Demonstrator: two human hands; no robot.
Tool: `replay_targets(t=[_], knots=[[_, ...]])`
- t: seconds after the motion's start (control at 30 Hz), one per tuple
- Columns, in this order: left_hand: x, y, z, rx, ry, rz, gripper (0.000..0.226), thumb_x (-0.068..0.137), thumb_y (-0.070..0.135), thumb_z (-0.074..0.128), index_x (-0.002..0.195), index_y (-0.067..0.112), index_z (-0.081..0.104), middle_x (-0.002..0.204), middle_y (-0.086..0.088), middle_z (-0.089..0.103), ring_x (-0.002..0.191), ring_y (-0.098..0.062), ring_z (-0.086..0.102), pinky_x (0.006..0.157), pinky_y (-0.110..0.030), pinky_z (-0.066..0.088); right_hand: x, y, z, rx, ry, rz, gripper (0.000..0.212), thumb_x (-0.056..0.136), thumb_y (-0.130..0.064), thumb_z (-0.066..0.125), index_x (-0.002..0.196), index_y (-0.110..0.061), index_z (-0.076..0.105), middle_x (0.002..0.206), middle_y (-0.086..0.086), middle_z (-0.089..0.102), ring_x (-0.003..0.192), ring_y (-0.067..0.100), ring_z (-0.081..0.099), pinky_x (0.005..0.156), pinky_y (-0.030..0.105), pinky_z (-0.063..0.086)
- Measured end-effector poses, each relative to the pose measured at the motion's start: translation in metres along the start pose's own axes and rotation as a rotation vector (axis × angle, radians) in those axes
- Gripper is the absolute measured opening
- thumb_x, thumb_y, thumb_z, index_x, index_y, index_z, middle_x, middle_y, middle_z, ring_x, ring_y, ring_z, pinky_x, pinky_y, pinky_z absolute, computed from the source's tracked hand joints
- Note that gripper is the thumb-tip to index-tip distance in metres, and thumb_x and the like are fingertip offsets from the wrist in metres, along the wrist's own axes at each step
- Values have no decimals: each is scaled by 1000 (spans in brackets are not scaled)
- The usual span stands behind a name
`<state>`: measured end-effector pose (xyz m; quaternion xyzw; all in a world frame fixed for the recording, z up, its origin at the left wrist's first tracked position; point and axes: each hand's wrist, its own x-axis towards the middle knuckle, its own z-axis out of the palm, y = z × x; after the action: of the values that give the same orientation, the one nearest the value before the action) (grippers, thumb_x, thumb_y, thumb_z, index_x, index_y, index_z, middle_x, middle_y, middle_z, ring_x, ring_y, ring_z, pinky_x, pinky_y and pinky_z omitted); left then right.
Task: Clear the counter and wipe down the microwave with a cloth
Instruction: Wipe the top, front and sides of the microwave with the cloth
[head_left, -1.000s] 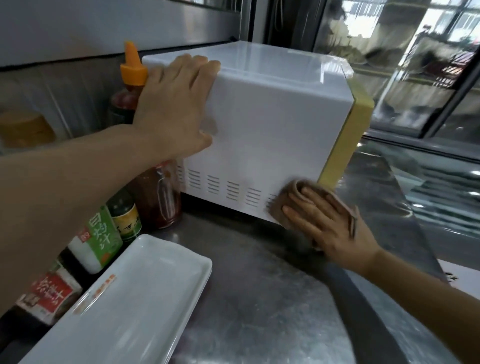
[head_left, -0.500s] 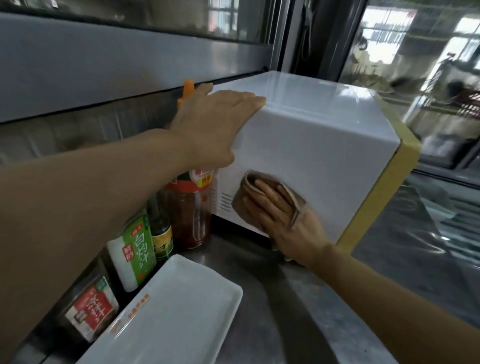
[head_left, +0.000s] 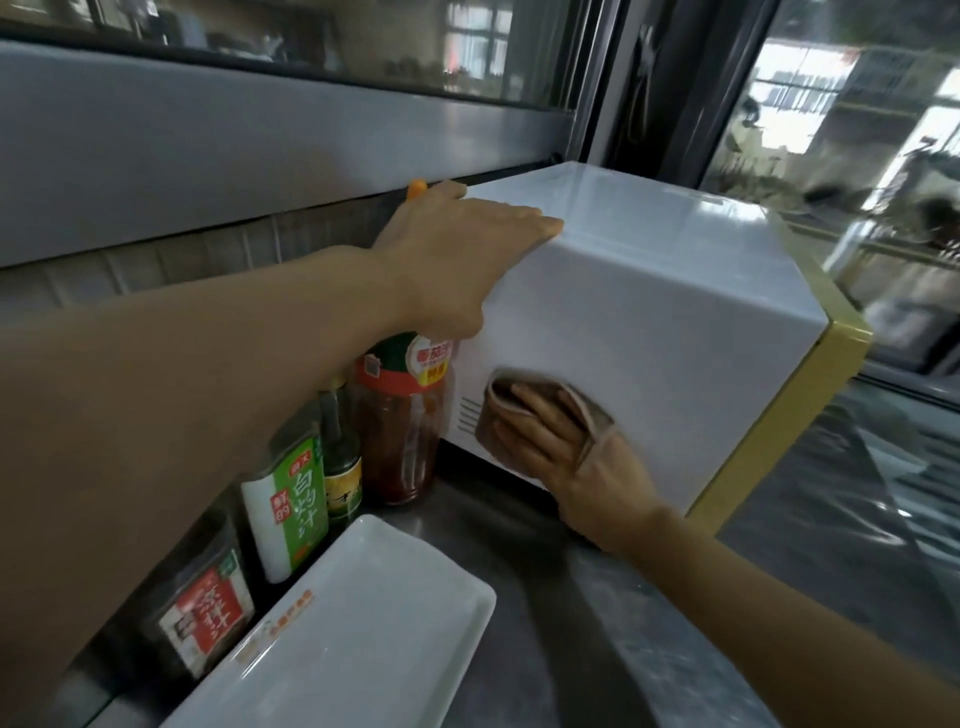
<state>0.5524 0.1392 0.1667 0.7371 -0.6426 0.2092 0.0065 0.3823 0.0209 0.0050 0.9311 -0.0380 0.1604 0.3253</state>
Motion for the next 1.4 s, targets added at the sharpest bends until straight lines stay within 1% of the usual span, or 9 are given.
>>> replay_targets(t=[0.17,0.3,0.57,0.83,0.97,1.03,1.13,1.3,1.4], knots=[[0,-1,4,-16,-1,17,97,78,20,67,151,31,3,159,4,11,145,-13,13,116,-37,12,-44,21,-12,-6,51,14,63,81,-19,49,142,-14,37,152,1,27,147,16,5,119,36,2],[-3,-3,4,-20,6,34,98,78,16,66,151,29,2,160,1,10,145,-14,14,115,-37,14,6,15,-18,45,164,211,65,85,-19,59,145,-16,35,154,3,27,144,22,19,117,46,14],[-2,2,8,4,25,5,97,80,13,65,151,26,1,160,2,9,146,-13,12,116,-38,12,-3,-19,29,41,-156,-36,86,61,-19,80,139,-15,45,150,7,37,141,27,25,117,46,16],[-2,4,13,-3,59,-17,98,78,17,67,151,27,1,160,1,8,146,-13,10,117,-39,8,-8,-20,33,72,-114,-12,82,67,-17,78,141,-15,43,149,7,38,140,27,30,112,45,19],[-2,7,14,11,70,-29,99,78,17,67,151,27,2,160,1,9,146,-14,12,117,-40,9,31,-38,45,308,-24,35,50,91,-16,34,141,-13,44,150,10,36,144,27,21,118,42,6],[-3,8,14,12,73,-37,98,78,17,67,151,26,2,159,1,10,146,-15,12,117,-40,9,32,-38,45,334,-83,31,54,92,-17,23,143,-12,40,153,11,31,145,27,16,119,42,5],[-2,9,12,11,69,-41,97,78,18,67,151,25,3,159,0,11,146,-16,13,117,-41,10,4,-27,50,243,-229,28,65,88,-22,-1,152,-20,8,160,5,3,147,23,-5,120,43,3],[-3,11,11,-15,80,-39,94,79,19,66,151,23,6,159,0,14,145,-16,16,117,-41,9,-45,-12,40,32,-138,-40,76,70,-6,67,141,-17,42,149,9,39,138,30,34,114,48,18],[-2,11,13,-18,98,-40,92,80,20,65,151,23,6,158,0,15,145,-15,16,117,-41,9,-19,-23,47,81,-129,-17,85,64,-4,79,140,-18,43,148,8,41,136,29,37,114,49,25]])
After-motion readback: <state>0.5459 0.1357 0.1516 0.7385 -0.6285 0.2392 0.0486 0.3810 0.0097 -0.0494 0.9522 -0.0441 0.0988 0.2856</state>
